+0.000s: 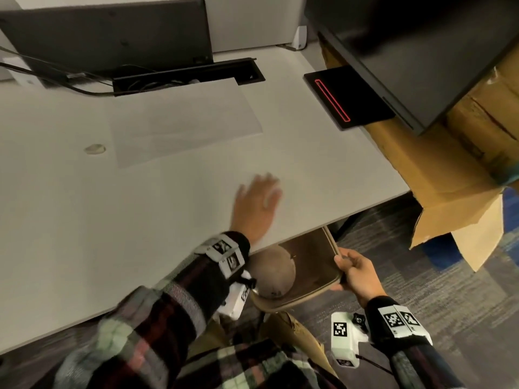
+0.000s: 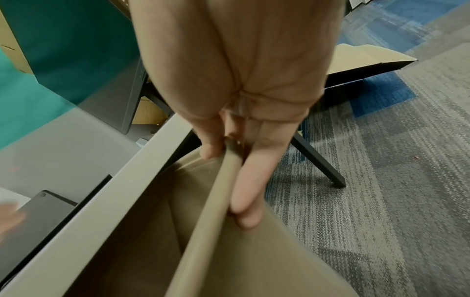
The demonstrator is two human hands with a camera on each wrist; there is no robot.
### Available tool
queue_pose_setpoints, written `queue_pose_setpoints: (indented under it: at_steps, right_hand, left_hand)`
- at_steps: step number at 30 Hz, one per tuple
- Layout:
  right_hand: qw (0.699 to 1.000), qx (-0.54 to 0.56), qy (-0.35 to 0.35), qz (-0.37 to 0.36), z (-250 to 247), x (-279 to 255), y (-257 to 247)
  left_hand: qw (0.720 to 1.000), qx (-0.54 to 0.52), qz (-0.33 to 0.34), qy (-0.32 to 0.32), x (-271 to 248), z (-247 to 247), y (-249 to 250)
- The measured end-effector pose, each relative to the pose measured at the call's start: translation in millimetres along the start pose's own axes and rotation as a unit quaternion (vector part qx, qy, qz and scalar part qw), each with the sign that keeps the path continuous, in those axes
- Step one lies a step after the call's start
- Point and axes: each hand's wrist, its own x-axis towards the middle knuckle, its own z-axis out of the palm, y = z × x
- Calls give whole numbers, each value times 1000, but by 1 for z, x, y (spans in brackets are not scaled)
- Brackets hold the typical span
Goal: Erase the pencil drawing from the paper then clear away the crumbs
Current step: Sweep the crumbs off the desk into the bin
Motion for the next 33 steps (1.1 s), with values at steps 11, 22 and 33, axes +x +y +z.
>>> queue_pose_setpoints:
  at_steps: [11, 22, 33]
  right_hand:
    - [1000, -6, 12, 11, -15, 7, -3]
    - [999, 18, 29, 7, -29, 7, -8]
    - [1000, 16, 27, 0, -30, 1, -6]
  left_hand:
    - [973, 110, -192, -66, 66, -7, -24]
    - [911, 218, 128, -326, 55, 33, 40]
    - [962, -150, 80, -212, 12, 27, 22]
